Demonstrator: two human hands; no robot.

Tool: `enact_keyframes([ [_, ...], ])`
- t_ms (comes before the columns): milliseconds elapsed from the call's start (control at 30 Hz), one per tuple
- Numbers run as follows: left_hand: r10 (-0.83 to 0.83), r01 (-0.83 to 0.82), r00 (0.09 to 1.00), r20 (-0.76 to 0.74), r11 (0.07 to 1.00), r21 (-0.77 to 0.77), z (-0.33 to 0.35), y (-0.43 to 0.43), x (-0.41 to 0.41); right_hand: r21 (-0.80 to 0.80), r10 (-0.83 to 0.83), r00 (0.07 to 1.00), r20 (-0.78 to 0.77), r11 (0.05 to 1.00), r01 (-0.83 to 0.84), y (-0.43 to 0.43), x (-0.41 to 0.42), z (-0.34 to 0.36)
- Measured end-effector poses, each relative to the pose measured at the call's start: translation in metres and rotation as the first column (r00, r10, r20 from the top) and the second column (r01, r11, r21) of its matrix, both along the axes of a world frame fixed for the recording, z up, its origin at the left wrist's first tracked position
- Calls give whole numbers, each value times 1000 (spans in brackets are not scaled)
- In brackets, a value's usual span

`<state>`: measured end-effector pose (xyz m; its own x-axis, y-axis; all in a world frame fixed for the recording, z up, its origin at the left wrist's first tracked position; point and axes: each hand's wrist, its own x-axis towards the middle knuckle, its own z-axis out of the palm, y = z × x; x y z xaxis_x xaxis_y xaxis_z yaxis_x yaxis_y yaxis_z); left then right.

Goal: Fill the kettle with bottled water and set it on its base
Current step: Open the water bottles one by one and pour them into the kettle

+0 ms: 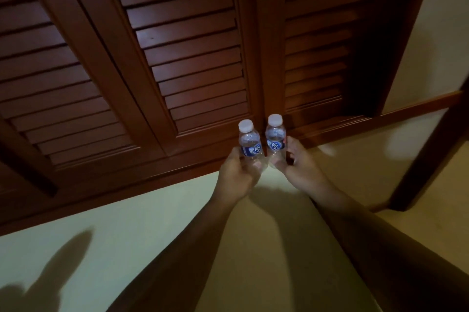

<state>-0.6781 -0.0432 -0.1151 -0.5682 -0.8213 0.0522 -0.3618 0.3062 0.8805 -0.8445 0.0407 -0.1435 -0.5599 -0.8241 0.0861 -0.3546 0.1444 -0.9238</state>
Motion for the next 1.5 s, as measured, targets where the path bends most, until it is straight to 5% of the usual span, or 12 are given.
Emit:
enact_keyframes([
  [367,-72,69,996,43,995,65,-26,-26,-11,-4,167,983,-72,986,-167,1,-10,-2],
  [600,-53,64,992,118,994,-91,-13,16,53,116,-54,992,-118,991,67,61,41,6],
  [733,-19,39,995,101,980,-197,-8,67,135,101,152,988,-4,983,-151,96,124,-2],
  [833,66,-53,995,70,982,-179,-10,100,205,200,355,912,-205,927,-316,101,192,-7],
  [1033,308,-305,951,-4,939,-162,-22,158,336,59,623,739,-256,773,-631,103,318,1],
  [1500,735,-713,675,-73,622,-325,-11,280,581,-61,857,398,-326,401,-914,131,576,5],
])
